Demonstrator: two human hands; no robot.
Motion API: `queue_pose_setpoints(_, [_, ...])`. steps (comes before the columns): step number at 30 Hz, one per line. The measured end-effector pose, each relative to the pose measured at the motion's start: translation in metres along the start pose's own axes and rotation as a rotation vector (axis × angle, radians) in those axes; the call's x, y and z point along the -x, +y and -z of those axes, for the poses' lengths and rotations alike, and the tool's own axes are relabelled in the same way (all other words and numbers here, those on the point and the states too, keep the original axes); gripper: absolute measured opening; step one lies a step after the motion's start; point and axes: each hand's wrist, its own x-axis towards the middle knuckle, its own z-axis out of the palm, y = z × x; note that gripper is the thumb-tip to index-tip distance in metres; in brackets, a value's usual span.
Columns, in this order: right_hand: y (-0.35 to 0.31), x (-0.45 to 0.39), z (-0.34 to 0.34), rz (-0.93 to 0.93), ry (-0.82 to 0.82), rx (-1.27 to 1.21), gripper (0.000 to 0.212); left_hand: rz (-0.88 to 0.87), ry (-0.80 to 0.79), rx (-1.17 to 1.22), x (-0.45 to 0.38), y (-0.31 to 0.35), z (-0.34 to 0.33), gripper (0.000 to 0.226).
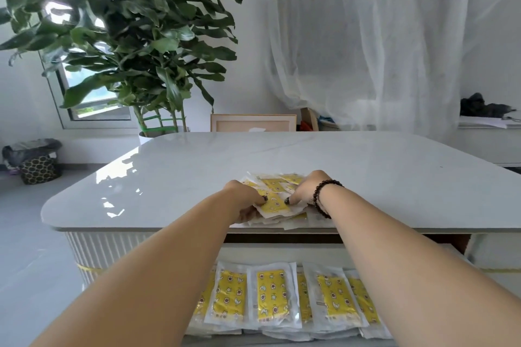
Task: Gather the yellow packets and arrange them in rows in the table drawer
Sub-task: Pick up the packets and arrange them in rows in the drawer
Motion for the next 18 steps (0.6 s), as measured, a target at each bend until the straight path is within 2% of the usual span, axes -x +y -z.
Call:
queue_pose_setpoints(3, [0.001,0.001,0.005,-0.015,0.01,0.004,0.057,0.017,-0.011,0.034,0.003,0.003,0.0,0.012])
queue_pose_setpoints(7, [-0.002,0.0,0.011,-0.019,-0.04,-0.095,0.04,0.034,0.011,0.244,0.008,0.009,0.002,0.013])
queue_pose_setpoints(10, [-0.008,-0.003,0.009,-0.064,0.032,-0.124,0.035,0.026,0.085,0.316,0.006,0.015,0.007,0.017])
queue_pose_setpoints(14, [-0.011,-0.009,0.003,-0.006,0.195,-0.19,0.012,0.025,0.243,0.438,-0.004,0.013,0.026,0.014])
queue_pose_setpoints(16, [-0.016,-0.007,-0.001,0.09,0.225,-0.212,0.018,0.038,0.264,0.533,-0.005,0.01,0.041,0.01])
queue_pose_setpoints(18, [-0.026,0.005,-0.005,0.192,0.162,-0.12,0.031,0.02,0.217,0.592,-0.004,0.006,0.055,0.015])
